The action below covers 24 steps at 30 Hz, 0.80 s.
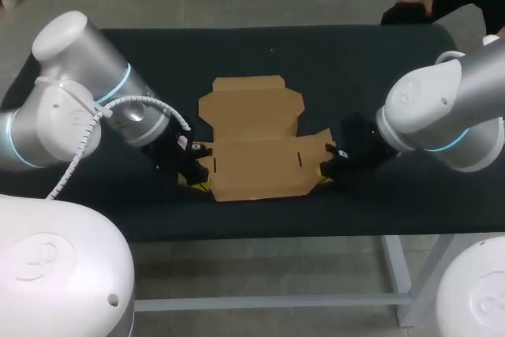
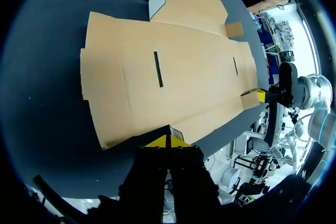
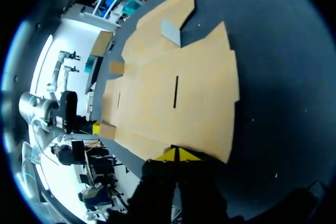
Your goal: Assemble the packaging by folding the flat box into shape, placing the metal phone stand inside, and closing the box properly
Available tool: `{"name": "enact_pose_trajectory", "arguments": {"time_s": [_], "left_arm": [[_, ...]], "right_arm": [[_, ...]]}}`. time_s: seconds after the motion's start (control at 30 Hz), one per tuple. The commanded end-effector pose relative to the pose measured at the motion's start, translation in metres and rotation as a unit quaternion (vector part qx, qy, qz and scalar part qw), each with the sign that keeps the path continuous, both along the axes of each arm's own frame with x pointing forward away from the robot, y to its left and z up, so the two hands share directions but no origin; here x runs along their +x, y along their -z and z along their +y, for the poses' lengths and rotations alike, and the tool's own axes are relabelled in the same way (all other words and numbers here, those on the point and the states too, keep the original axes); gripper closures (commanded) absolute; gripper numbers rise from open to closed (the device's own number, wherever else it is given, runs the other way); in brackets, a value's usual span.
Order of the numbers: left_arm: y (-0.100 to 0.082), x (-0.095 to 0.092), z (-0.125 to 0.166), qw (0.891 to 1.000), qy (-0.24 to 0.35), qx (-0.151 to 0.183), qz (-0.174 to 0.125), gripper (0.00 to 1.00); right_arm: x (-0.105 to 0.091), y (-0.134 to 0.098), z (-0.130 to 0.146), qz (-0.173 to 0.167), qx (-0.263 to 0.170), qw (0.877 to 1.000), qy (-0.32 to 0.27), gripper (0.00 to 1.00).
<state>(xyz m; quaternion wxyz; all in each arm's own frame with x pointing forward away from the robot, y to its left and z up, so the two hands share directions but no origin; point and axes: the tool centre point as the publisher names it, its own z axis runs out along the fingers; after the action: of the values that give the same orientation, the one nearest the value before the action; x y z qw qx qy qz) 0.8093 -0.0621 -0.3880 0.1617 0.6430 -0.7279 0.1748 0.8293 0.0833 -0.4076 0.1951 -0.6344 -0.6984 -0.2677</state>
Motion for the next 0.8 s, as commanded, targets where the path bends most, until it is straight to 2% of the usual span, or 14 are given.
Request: {"name": "enact_pose_trajectory", "arguments": {"time_s": [0.03, 0.8], "left_arm": [[0.000, 0.000, -0.006, 1.000, 0.003, 0.007, 0.000, 1.00], [-0.001, 0.000, -0.022, 1.000, 0.017, 0.010, -0.004, 1.00]], "right_arm": [[0.000, -0.001, 0.003, -0.001, -0.005, 1.000, 0.000, 1.00], [0.001, -0.003, 0.013, -0.004, -0.020, 1.000, -0.009, 1.00]]}}
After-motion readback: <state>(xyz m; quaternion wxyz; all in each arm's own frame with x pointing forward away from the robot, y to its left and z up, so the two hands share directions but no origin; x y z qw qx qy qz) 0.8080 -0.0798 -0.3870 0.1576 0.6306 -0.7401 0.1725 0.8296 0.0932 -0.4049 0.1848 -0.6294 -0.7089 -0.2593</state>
